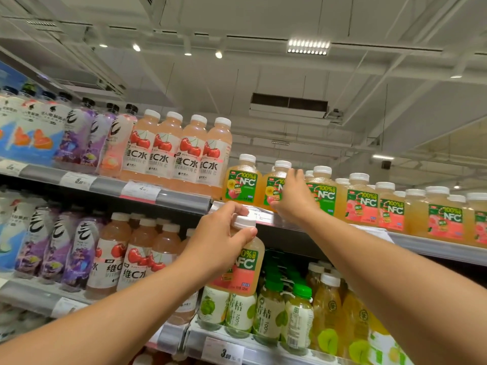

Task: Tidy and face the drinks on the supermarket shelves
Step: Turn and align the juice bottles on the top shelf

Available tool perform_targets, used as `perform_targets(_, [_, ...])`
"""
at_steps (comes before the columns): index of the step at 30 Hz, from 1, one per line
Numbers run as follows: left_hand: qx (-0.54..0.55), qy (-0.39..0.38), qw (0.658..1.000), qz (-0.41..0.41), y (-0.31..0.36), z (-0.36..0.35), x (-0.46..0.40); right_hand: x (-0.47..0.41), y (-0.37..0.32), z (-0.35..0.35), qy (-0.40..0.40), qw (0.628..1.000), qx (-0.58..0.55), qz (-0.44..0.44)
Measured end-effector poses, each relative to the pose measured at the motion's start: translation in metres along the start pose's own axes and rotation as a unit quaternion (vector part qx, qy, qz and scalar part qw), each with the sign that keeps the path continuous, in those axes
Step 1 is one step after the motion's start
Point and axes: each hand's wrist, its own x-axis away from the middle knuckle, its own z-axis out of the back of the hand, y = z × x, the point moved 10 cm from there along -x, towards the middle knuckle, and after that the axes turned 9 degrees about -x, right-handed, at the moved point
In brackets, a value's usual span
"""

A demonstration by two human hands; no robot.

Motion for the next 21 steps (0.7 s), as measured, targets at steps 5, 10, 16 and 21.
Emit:
perform_targets(5, [0.033,0.002,0.999,-0.002,0.018,-0.026,-0.004,0.052,-0.005,0.027,0.02,0.992,-0.061,0.105])
perform_targets(10, [0.127,-0.005,0.992,-0.01,0.063,-0.067,-0.009,0.111,0.063,0.048,-0.083,0.981,-0.171,0.038])
perform_targets(16, [0.14,-0.013,0.99,-0.01,0.132,-0.125,-0.008,0.154,0.13,0.09,-0.138,0.954,-0.265,-0.006])
perform_targets(21, [0.122,-0.01,0.992,-0.016,0.191,-0.177,-0.002,0.165,0.176,0.142,-0.106,0.975,-0.189,0.038])
